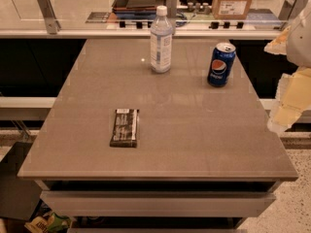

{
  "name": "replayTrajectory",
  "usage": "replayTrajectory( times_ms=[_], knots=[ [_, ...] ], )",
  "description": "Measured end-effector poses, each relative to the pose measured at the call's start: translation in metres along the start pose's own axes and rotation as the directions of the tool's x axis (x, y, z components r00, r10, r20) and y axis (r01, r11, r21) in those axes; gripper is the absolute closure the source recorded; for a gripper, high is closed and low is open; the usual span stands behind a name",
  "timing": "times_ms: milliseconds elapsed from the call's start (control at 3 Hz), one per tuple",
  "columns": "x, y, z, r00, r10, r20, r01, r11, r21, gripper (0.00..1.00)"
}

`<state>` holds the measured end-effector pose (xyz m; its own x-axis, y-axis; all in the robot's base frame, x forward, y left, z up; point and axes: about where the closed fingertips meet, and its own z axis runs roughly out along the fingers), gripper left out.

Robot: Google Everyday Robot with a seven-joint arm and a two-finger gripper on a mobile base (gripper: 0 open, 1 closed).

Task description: Move rxbar chocolate near blue plastic bottle

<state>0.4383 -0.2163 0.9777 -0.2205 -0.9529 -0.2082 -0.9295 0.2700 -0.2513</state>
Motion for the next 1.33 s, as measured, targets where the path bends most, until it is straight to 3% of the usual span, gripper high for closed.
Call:
replayTrajectory(
  times_ms=[333,667,1000,1333],
  knots=[
    [0.000,0.000,0.000,1.000,0.000,0.000,0.000,1.0000,0.000,0.00],
    [-0.009,0.006,-0.008,0.997,0.060,0.048,-0.061,0.9977,0.029,0.00],
    [-0.031,0.020,-0.025,0.970,0.198,0.143,-0.211,0.9742,0.080,0.00],
    [-0.050,0.034,-0.042,0.911,0.345,0.224,-0.379,0.9159,0.132,0.00]
  ],
)
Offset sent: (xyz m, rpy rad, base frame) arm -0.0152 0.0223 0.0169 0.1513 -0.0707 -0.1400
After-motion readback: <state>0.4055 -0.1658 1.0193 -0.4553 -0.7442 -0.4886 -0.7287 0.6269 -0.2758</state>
